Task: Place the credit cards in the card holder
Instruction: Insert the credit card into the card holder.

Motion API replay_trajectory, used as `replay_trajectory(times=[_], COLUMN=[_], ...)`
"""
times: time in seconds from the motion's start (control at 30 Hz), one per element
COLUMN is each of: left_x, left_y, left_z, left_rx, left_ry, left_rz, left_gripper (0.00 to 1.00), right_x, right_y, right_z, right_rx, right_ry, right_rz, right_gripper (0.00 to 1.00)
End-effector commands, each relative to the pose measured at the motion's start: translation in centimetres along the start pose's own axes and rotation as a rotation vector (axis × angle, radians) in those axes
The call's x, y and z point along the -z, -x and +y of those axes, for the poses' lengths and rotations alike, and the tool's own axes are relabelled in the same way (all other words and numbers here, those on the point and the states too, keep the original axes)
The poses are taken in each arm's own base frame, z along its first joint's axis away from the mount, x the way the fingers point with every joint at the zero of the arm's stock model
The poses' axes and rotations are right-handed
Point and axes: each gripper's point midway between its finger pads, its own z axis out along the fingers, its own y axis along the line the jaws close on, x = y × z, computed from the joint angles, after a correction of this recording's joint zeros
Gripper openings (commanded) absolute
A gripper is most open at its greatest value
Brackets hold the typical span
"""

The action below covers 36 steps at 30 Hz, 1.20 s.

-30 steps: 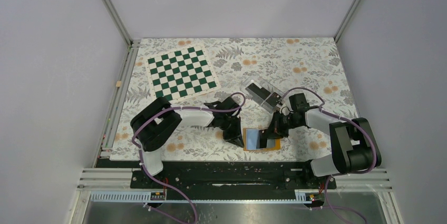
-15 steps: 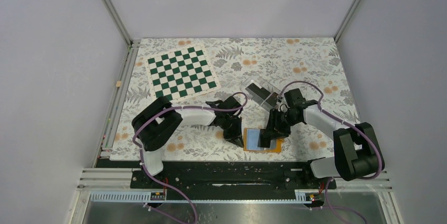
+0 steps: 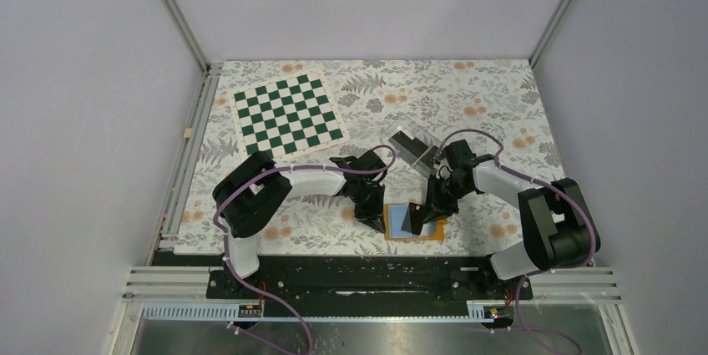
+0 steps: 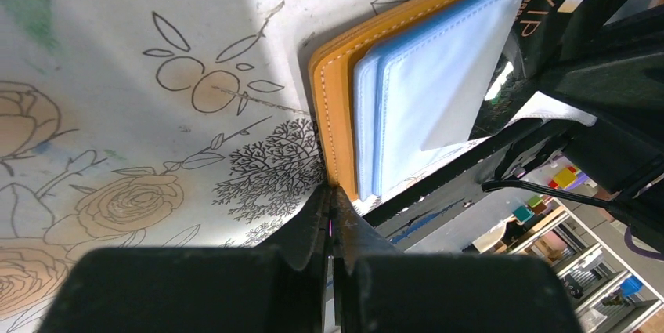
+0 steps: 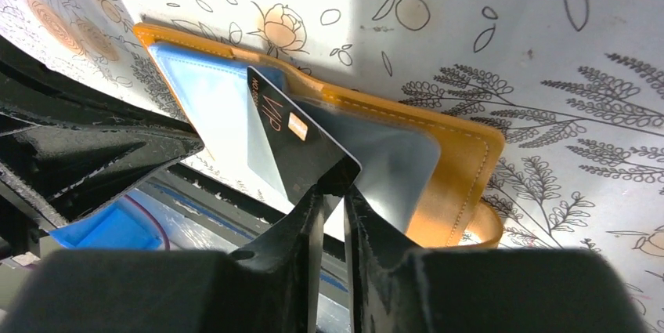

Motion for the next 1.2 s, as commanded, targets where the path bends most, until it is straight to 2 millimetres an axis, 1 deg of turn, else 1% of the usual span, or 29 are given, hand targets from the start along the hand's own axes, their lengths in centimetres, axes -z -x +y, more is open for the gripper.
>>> replay_trajectory(times=[0.0, 0.03, 0.1, 0.17, 0.2, 0.3, 0.37, 0.47, 0.53, 0.57, 0.77, 0.93, 0.97, 1.13, 1.17], left_x=[-0.8, -0.9, -0.9, -0.9, -0.8, -0.8, -0.8, -0.8, -0.9, -0.9, -0.9, -1.0, -1.0, -0.9, -0.9], left_y=[0.6, 0.6, 0.6, 0.6, 0.6, 0.6, 0.6, 0.6, 0.6, 0.5, 0.6, 0.6, 0.6, 0.6, 0.5], left_z=[3.5, 3.6, 3.6, 3.8, 3.8, 3.8, 3.8, 3.8, 3.8, 3.8, 3.8, 3.7, 3.7, 3.7, 3.7], left_rx=[-0.004, -0.003, -0.006, -0.007, -0.008, -0.009, -0.008, -0.011, -0.011, -0.011, -0.010, -0.010, -0.010, -0.016, -0.015], left_ry=[0.153, 0.156, 0.157, 0.162, 0.164, 0.165, 0.166, 0.165, 0.164, 0.165, 0.164, 0.163, 0.162, 0.170, 0.170], left_rz=[-0.037, -0.035, -0.036, -0.036, -0.037, -0.037, -0.036, -0.037, -0.035, -0.034, -0.034, -0.030, -0.030, -0.029, -0.026], left_gripper=[0.00, 0.00, 0.00, 0.00, 0.00, 0.00, 0.00, 0.00, 0.00, 0.00, 0.00, 0.00, 0.00, 0.00, 0.00], right_x=[0.1, 0.2, 0.4, 0.5, 0.6, 0.6, 0.4, 0.0, -0.3, -0.5, -1.1, -1.2, -1.3, -1.2, -1.2], right_y=[0.0, -0.1, -0.1, -0.1, -0.1, 0.0, 0.1, 0.0, -0.2, -0.2, 0.9, 1.5, 1.4, 1.6, 2.0], right_z=[0.3, 0.3, 0.4, 0.6, 0.7, 1.0, 1.1, 0.6, -0.1, -0.2, 0.0, 0.1, -0.1, 0.1, 0.4], right_rx=[0.021, 0.021, 0.019, 0.015, 0.008, -0.018, -0.048, -0.098, -0.130, -0.140, -0.174, -0.218, -0.230, -0.255, -0.246], right_ry=[-0.007, -0.009, -0.004, 0.002, 0.008, 0.033, 0.048, 0.041, 0.015, 0.014, 0.070, 0.150, 0.163, 0.235, 0.255], right_rz=[0.004, 0.003, -0.002, -0.013, -0.024, -0.073, -0.103, -0.127, -0.135, -0.139, -0.172, -0.200, -0.203, -0.247, -0.265], right_gripper=[0.18, 0.14, 0.10, 0.09, 0.11, 0.30, 0.39, 0.47, 0.52, 0.53, 0.53, 0.46, 0.44, 0.43, 0.42])
